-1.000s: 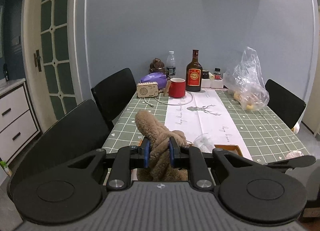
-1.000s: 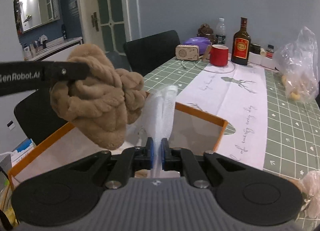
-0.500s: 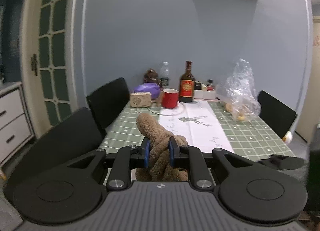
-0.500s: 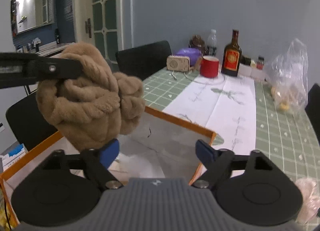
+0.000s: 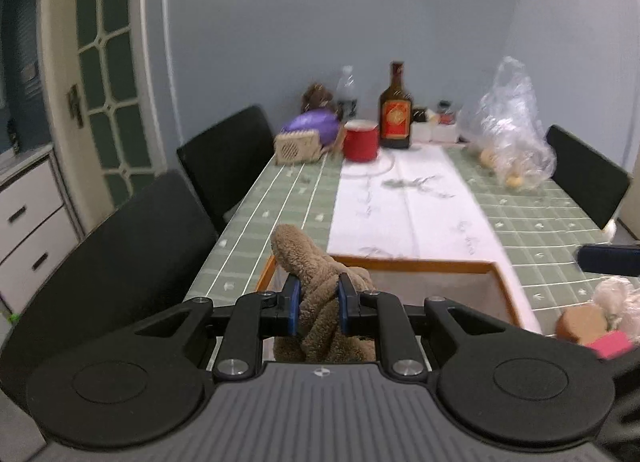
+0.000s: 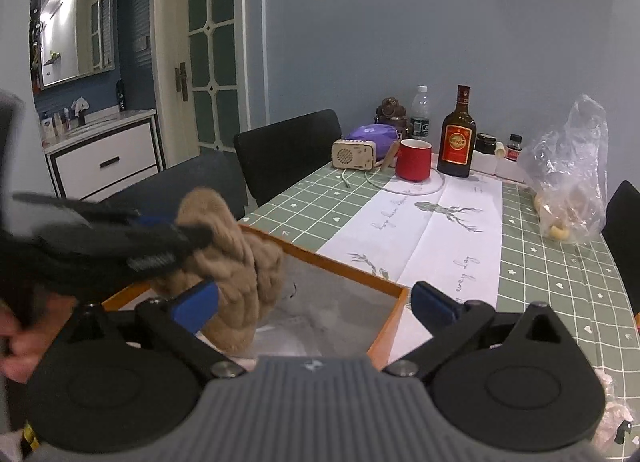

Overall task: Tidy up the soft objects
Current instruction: 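Open the left tool to drop the brown plush while the right tool releases the mesh bag into the box, then move both tools back over the table toward the yellow snack package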

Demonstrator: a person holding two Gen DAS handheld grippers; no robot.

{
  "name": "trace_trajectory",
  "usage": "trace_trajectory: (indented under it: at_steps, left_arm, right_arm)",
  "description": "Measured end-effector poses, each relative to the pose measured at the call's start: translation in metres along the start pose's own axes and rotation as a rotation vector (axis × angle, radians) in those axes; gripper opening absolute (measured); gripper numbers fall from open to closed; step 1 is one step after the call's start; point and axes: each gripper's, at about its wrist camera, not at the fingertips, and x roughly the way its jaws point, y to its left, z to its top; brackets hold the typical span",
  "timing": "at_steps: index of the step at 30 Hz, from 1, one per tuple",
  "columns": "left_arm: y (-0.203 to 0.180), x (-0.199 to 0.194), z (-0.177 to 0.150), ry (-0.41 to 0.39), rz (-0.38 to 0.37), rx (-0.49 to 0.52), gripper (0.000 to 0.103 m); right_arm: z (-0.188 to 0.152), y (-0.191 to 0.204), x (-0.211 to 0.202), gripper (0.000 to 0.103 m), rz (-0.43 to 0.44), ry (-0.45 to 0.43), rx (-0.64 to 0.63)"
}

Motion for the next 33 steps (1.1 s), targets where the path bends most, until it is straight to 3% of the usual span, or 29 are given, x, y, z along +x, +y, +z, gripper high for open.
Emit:
trace_trajectory:
  at_steps: [4,6,7,8,10,12,14,23,29,33]
  left_arm:
    - [0.003,0.007,-0.003,0.026,0.017,-0.013,0.021]
    - [0.007,0.002,-0.003,0.011,-0.007,-0.042,0.027]
    - [0.009,-0.002,-0.002,-0.007,-0.029,-0.060,0.043]
    - [0.010,-0.008,-0.001,-0.026,-0.048,-0.064,0.073]
    - [0.008,-0.024,0.001,-0.110,-0.057,-0.063,0.092]
    - [0.004,-0.045,-0.001,-0.208,-0.005,-0.075,0.092]
    - [0.001,-0.059,0.000,-0.249,0.024,-0.087,0.093]
    - [0.002,-0.094,0.004,-0.310,-0.045,-0.120,0.093]
    - [0.000,-0.113,0.007,-0.294,-0.210,-0.121,0.093]
    - [-0.011,-0.126,0.004,-0.323,-0.257,-0.088,0.093]
  right_arm:
    - [0.001,-0.004,0.000,0.100,0.008,-0.003,0.017]
    - [0.002,-0.007,-0.002,0.100,0.001,-0.007,0.019]
    - [0.002,-0.008,-0.002,0.100,-0.002,-0.009,0.022]
    - [0.002,-0.010,-0.003,0.100,-0.004,-0.011,0.027]
    - [0.003,-0.012,-0.007,0.100,-0.003,-0.019,0.037]
    - [0.003,-0.015,-0.011,0.100,-0.006,-0.029,0.043]
    - [0.005,-0.019,-0.015,0.100,-0.009,-0.042,0.053]
    - [0.009,-0.035,-0.044,0.100,-0.052,-0.122,0.104]
    - [0.012,-0.051,-0.091,0.100,-0.121,-0.234,0.123]
    - [0.003,-0.061,-0.121,0.100,-0.224,-0.294,0.116]
